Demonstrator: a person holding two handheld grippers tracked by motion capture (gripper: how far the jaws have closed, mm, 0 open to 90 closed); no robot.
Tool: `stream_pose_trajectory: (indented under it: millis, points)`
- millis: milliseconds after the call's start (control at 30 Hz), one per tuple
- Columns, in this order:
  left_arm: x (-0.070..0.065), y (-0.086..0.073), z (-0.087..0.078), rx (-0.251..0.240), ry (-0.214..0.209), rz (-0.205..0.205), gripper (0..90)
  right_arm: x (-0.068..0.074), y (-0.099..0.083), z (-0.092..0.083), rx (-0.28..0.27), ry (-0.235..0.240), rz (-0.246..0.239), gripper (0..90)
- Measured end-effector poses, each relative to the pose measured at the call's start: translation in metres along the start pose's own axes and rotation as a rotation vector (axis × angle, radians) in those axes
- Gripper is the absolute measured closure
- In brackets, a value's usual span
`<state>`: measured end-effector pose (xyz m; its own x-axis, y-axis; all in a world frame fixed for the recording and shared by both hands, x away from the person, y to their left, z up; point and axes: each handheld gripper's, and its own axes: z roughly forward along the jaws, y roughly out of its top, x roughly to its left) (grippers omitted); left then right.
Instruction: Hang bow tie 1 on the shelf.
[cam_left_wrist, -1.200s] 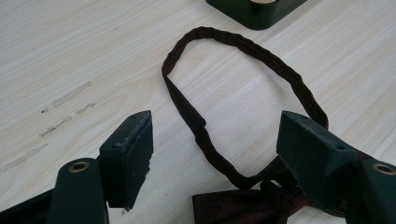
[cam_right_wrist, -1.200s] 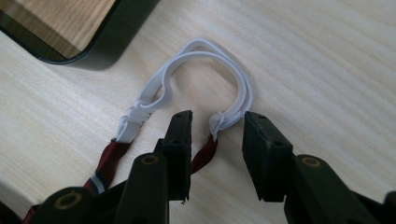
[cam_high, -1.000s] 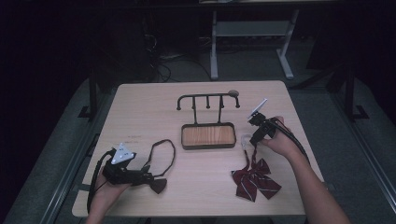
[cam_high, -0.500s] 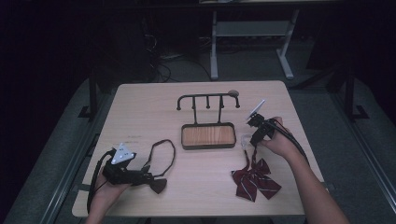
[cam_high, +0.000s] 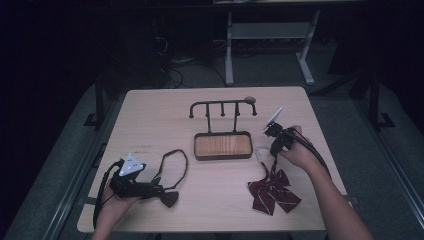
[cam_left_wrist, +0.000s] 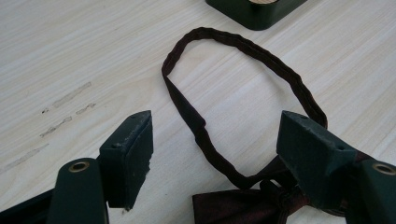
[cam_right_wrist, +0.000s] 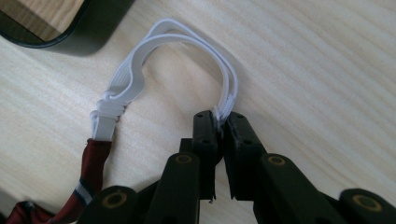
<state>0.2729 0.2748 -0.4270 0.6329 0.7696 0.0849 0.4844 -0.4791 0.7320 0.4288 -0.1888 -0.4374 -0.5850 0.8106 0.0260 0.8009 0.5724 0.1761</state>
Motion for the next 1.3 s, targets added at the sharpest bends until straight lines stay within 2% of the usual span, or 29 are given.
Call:
stream_pose_trajectory:
  millis: [267,600,667,1033,1300]
  points:
    - [-0.001,0.0,0.0,0.004,-0.003,0.0,27.6,-0.002,-0.006,-0.011,-0.031,0.035,-0.002,83.6]
    - [-0.002,0.0,0.001,0.007,-0.002,0.005,27.7,-0.002,-0.017,-0.031,-0.093,0.131,-0.009,83.6]
    - [-0.002,0.001,0.002,0.008,-0.003,0.004,27.6,0.001,-0.017,-0.034,-0.084,0.124,-0.022,83.5]
    - [-0.003,0.001,0.002,0.007,-0.007,0.003,27.7,0.013,-0.018,-0.061,-0.128,0.139,-0.085,83.6]
    - [-0.003,0.0,0.002,0.008,-0.006,0.002,27.7,0.016,-0.019,-0.074,-0.155,0.155,-0.102,83.6]
